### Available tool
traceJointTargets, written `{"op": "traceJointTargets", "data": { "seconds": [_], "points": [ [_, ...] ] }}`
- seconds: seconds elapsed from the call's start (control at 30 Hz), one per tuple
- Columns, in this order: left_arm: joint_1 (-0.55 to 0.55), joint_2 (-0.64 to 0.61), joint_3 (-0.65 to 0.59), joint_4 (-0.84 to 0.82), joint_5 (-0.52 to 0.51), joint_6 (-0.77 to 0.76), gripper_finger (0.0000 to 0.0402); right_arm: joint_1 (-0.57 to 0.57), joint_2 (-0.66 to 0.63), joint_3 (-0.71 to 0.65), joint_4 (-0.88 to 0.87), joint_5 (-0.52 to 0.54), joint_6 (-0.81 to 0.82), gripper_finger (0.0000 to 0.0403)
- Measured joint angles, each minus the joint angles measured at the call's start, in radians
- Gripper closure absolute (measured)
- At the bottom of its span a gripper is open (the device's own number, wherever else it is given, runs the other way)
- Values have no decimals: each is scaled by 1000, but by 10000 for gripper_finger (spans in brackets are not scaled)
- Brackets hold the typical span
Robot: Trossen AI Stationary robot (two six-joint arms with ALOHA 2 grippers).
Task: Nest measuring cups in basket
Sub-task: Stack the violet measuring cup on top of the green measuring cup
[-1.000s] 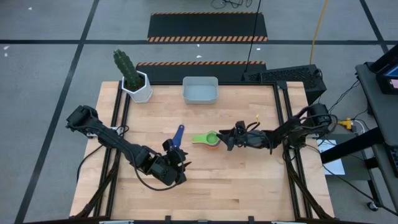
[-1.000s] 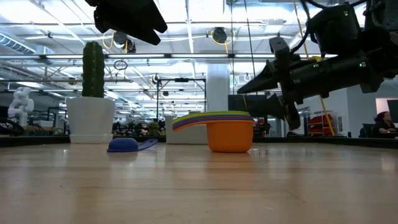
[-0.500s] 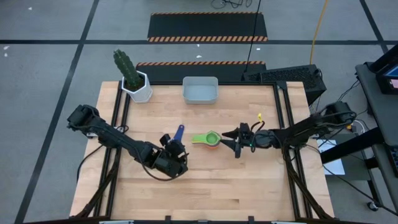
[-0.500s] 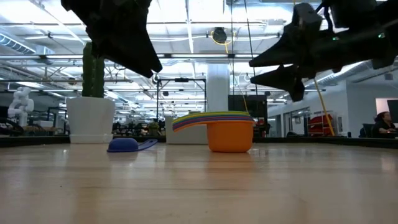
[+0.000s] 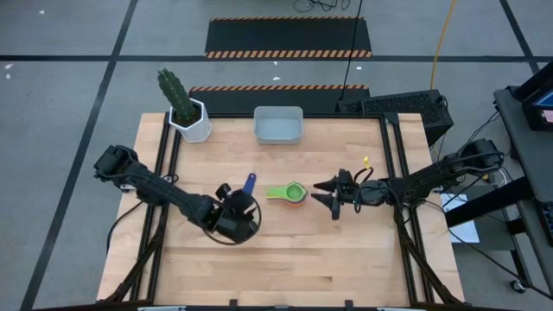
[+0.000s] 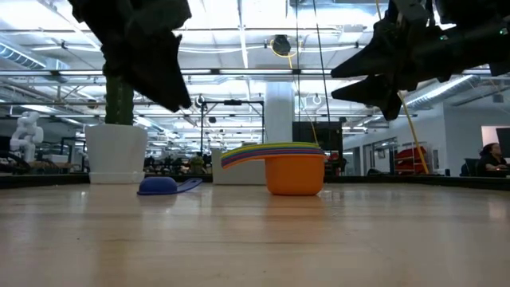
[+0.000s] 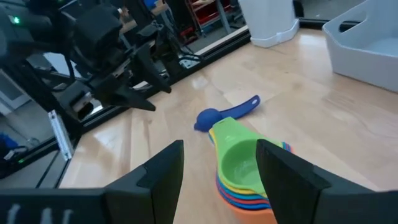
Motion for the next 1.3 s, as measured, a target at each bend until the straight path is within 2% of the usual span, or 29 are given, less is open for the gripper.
{"op": "traceJointTargets", "data": {
  "seconds": [0.13,0.47,0.8,1.07,1.17,1.3],
  "points": [
    [17,16,-8,-60,1,-69,213,-1,0,0,0,5,0,209],
    [87,48,-155,-28,11,-143,213,-1,0,0,17,5,-3,209],
    [126,45,-260,149,38,-138,213,-1,0,0,15,4,-7,209],
    [124,40,-247,165,249,-136,213,-1,0,0,15,4,-9,209],
    [124,41,-209,139,326,-122,213,-1,0,0,15,4,-10,209],
    [123,48,-131,62,368,-65,213,-1,0,0,15,4,-11,209]
  ]
}}
